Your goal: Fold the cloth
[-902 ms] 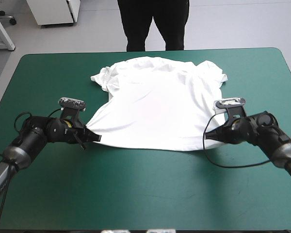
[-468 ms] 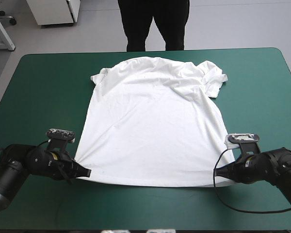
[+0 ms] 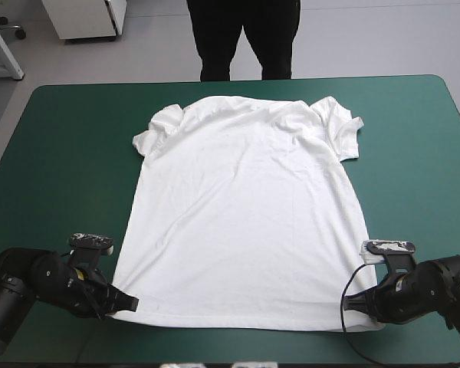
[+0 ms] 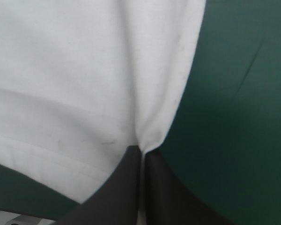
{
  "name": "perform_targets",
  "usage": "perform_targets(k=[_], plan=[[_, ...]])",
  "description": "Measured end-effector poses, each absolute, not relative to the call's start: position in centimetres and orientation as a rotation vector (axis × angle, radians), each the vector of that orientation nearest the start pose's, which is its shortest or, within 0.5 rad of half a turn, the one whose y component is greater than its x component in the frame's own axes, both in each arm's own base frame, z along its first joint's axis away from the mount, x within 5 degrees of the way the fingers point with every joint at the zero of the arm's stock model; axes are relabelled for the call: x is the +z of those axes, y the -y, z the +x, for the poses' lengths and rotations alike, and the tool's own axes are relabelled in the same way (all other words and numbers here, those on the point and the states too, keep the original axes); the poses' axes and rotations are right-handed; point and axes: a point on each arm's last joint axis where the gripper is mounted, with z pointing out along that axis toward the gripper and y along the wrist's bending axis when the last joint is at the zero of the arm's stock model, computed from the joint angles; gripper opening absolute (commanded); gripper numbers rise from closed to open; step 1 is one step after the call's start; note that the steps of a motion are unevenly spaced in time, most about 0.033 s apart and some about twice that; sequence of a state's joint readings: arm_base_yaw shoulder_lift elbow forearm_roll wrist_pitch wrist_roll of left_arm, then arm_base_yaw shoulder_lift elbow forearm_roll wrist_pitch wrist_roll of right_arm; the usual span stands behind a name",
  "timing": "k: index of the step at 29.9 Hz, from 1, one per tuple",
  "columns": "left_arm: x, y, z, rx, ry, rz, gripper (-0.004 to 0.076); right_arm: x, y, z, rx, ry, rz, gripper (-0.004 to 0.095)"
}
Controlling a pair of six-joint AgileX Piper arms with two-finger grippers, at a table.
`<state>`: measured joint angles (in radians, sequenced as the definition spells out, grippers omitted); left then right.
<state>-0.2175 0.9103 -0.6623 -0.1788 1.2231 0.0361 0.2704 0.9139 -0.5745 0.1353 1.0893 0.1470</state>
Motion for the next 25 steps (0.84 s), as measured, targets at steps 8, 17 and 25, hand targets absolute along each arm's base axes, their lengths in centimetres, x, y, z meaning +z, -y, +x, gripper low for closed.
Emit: perform_targets(k=[8,17,25], plan=[[26.4,4.4,11.9,-0.301,-2.916,0.406,0.0362,24.0,-4.4,11.6,0.257,-2.97,-0.098,0.0472],[30.9,4.2,13.3,-0.23,-2.773,0.382,0.0578,29.7,-4.1,13.4,0.177,-2.818,-0.096,0.0585],[37.4,3.2,17.0,-0.014,-2.543,0.228,0.0542,38.6,-3.4,16.4,0.031,-2.48,-0.08,0.0549]])
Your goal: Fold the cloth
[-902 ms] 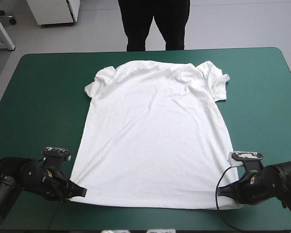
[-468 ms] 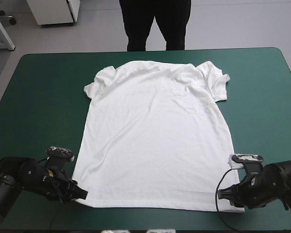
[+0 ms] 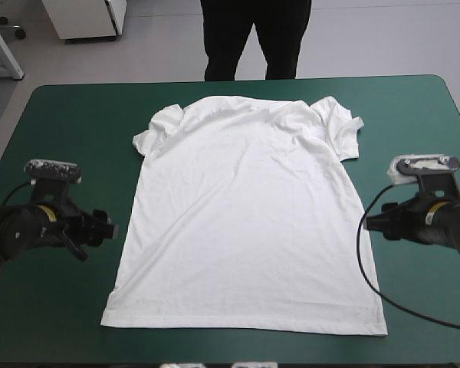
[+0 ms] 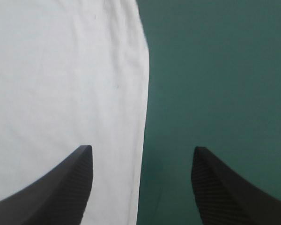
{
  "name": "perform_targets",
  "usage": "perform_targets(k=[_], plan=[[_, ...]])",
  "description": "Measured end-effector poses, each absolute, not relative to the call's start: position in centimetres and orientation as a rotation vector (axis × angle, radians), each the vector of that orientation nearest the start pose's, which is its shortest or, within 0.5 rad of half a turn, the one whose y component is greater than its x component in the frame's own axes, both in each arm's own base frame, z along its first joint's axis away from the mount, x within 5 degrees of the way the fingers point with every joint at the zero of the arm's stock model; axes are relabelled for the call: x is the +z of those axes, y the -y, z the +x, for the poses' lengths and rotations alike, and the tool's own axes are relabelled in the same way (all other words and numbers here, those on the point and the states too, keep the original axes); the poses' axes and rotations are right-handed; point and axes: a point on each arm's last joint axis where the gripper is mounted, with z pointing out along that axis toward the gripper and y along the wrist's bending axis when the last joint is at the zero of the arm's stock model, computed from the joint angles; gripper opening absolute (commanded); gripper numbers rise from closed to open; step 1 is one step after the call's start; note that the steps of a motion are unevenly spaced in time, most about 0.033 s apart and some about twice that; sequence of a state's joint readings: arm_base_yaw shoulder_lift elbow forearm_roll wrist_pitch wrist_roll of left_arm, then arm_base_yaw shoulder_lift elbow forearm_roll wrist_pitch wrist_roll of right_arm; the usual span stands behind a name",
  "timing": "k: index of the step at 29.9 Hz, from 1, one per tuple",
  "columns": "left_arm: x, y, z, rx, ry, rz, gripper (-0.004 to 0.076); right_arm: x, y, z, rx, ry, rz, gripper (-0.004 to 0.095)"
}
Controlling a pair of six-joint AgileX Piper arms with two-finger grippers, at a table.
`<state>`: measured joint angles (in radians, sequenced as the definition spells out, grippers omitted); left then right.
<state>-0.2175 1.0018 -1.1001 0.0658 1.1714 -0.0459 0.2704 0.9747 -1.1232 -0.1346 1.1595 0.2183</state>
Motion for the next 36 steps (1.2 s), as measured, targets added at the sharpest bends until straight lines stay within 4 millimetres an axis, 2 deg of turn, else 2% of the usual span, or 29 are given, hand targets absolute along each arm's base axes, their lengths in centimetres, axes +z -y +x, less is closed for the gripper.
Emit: perform_targets(k=[4,9,13,19,26,36], plan=[[38.6,3.8,20.6,0.004,-2.526,0.221,0.0542,41.3,-3.9,18.9,0.016,-2.403,-0.08,0.0507],[38.4,5.0,25.9,0.018,-2.572,0.227,0.0542,42.0,-4.9,22.6,-0.004,-2.416,-0.108,0.0507],[36.7,6.0,30.3,0.026,-2.639,0.235,0.0542,41.2,-5.6,25.4,-0.016,-2.457,-0.115,0.0507],[32.5,6.4,35.4,-0.021,-2.785,0.201,0.0522,40.3,-5.9,26.6,-0.027,-2.491,-0.124,0.0507],[27.9,4.5,38.8,-0.068,-2.886,0.143,0.0491,40.4,-5.9,26.6,-0.037,-2.487,-0.124,0.0507],[23.5,5.0,41.6,-0.112,-2.906,0.172,0.0487,40.4,-5.9,26.6,-0.036,-2.487,-0.124,0.0445]])
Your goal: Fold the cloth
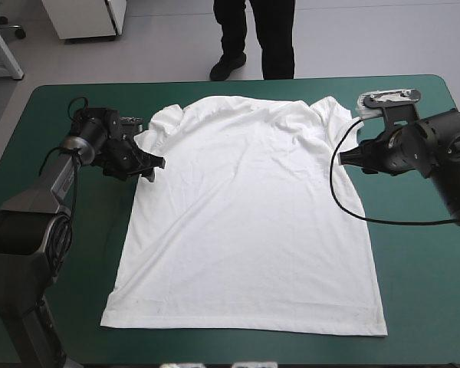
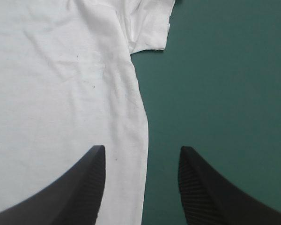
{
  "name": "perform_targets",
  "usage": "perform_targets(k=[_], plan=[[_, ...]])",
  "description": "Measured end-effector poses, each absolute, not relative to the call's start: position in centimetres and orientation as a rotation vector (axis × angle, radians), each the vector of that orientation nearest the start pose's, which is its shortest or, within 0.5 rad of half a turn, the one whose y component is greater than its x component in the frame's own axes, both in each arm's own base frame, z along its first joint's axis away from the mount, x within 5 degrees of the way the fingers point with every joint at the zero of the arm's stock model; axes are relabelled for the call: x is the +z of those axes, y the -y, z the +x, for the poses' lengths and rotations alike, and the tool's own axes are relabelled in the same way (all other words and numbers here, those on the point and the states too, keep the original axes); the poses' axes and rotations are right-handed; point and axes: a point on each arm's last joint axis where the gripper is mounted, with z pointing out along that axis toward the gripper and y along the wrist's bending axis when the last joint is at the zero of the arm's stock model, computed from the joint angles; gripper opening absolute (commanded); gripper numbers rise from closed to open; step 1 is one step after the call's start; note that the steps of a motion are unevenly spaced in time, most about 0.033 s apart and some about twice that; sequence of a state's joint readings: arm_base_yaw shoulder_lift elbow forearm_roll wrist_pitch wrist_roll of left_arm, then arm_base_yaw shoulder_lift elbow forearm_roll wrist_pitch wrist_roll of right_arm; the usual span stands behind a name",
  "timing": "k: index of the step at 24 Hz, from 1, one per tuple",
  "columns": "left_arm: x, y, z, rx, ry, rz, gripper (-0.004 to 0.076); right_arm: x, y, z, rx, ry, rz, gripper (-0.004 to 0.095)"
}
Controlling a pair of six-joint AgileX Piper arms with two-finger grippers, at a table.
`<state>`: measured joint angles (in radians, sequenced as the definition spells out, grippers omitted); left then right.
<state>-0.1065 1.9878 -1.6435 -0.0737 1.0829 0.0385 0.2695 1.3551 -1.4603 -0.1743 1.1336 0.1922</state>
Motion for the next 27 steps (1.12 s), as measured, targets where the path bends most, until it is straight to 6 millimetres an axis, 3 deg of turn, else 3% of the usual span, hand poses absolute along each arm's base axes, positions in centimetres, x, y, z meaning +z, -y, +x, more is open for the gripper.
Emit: perform_targets(k=[3,6,9,16,20,27], plan=[[22.1,5.2,42.1,-0.12,-2.929,0.175,0.0429,40.4,-5.9,26.6,-0.036,-2.487,-0.124,0.0445],[21.6,5.3,42.4,-0.128,-2.939,0.213,0.0249,40.4,-5.9,26.6,-0.036,-2.487,-0.124,0.0445],[21.5,5.3,42.5,-0.122,-2.938,0.243,0.0011,40.4,-5.9,26.6,-0.034,-2.486,-0.124,0.0445],[21.5,6.2,42.5,-0.131,-2.93,0.294,-0.0009,40.0,-5.9,27.2,0.028,-2.53,-0.082,0.0447],[21.4,6.2,42.5,-0.13,-2.934,0.299,-0.0009,37.7,-4.9,31.9,0.08,-2.633,-0.043,0.0447],[21.4,6.2,42.5,-0.13,-2.935,0.3,-0.0009,33.6,-5.8,37.7,0.069,-2.766,-0.111,0.0446]])
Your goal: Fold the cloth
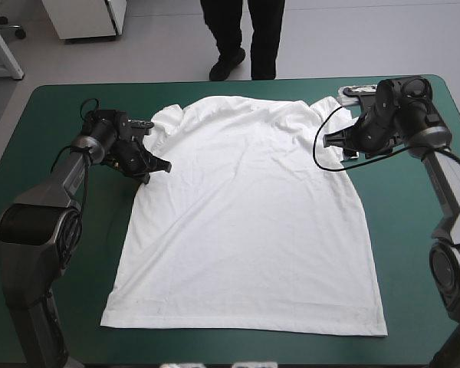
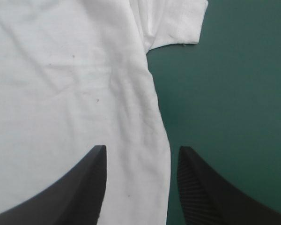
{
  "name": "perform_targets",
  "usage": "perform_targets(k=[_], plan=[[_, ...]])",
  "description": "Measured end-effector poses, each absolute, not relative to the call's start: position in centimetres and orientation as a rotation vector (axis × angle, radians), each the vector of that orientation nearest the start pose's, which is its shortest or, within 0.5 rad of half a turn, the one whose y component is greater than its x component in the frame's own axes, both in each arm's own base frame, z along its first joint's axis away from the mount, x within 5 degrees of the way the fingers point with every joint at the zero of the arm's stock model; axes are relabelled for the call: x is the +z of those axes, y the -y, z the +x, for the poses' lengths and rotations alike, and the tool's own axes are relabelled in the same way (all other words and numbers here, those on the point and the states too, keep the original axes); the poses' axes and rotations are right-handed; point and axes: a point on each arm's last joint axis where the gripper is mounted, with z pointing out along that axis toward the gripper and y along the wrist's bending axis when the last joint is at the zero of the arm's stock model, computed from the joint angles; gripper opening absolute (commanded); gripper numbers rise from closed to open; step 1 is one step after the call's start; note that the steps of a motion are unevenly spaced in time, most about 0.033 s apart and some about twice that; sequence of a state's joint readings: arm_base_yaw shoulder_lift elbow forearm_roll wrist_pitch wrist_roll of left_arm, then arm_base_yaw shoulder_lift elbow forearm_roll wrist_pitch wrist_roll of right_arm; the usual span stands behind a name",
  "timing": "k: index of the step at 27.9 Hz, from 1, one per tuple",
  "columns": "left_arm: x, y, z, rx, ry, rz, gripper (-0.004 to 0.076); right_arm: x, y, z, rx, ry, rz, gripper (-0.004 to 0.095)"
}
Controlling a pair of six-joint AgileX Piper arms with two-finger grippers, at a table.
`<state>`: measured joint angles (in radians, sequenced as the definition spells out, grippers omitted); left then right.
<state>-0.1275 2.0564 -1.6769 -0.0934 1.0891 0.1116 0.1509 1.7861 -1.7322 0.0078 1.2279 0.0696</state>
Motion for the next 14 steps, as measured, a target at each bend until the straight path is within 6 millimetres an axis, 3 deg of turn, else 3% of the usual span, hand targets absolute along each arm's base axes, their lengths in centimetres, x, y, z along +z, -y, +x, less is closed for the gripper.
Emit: perform_targets(k=[4,14], plan=[[21.4,6.2,42.5,-0.13,-2.935,0.3,-0.0009,31.1,-5.6,39.7,0.063,-2.804,-0.102,0.0446],[21.4,6.2,42.5,-0.13,-2.935,0.3,-0.0009,26.1,-5.9,42.2,0.057,-2.865,-0.133,0.0447]])
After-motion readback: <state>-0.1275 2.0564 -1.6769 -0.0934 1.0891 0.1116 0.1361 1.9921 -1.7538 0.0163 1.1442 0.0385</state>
